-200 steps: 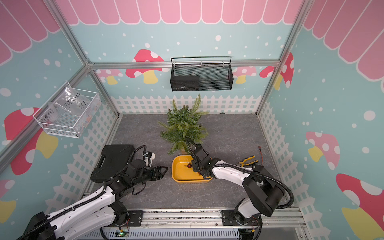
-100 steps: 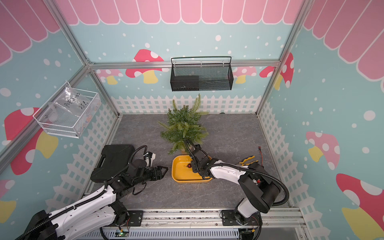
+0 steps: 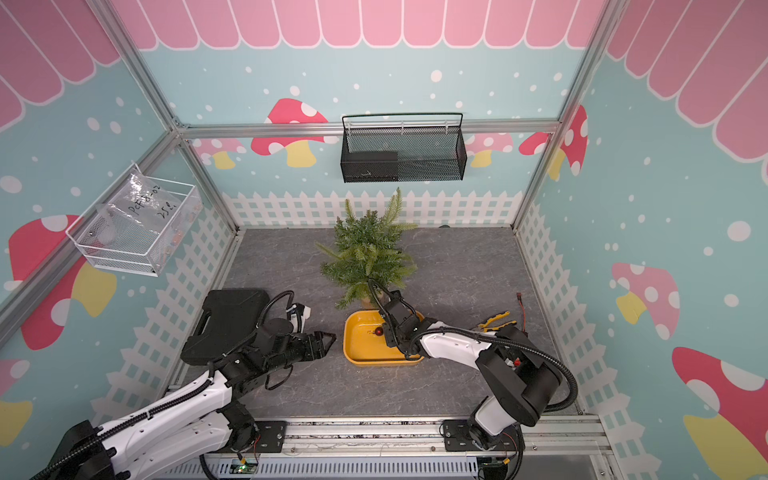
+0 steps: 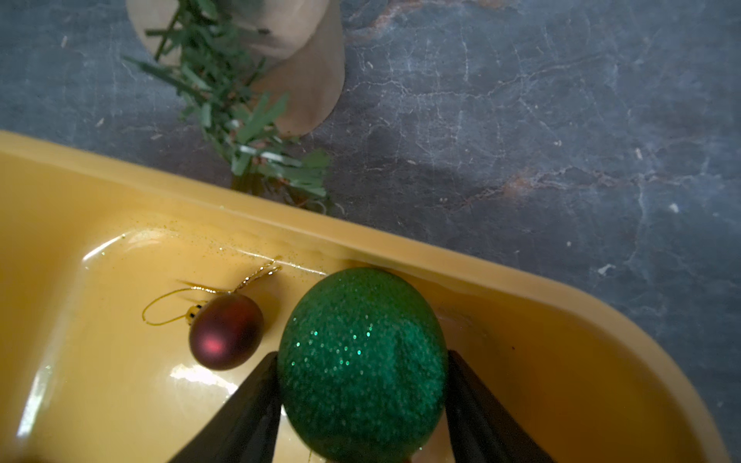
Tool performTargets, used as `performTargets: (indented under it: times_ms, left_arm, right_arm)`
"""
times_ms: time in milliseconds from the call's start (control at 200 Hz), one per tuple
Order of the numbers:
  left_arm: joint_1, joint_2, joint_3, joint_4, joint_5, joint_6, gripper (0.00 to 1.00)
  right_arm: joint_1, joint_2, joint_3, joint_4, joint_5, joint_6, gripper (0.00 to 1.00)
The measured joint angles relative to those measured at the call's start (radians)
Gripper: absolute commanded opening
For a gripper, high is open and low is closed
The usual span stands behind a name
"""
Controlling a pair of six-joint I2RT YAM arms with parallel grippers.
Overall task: Decorate the small christmas tree with ornaments
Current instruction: Pick up an ornament from the container.
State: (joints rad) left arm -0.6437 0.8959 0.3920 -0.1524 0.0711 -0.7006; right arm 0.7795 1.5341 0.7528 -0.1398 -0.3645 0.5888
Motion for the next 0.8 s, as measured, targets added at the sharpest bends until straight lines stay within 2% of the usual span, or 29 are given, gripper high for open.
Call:
performTargets:
  times_ms: [150,285,595,801]
  left_arm:
    - [0.0,-0.004,0.005,-0.001,0.0,0.0,0.75]
    - [0.0,-0.01,0.05,-0.011,0.005,0.001,0.74]
    - [0.0,-0.019,0.268,-0.027,0.041,0.032,0.65]
    - [-0.001,0.027,0.432,-0.024,0.109,0.054,0.59]
  right_arm:
    - [0.0,-0.024,0.0,-0.007,0.001,0.0,0.54]
    - [0.0,-0.153,-0.005,-0.015,-0.01,-0.001,0.53]
    - [0.0,-0.526,-0.003,-0.021,-0.092,-0.02,0.51]
    - [0.0,-0.617,0.118,-0.072,-0.104,-0.054,0.51]
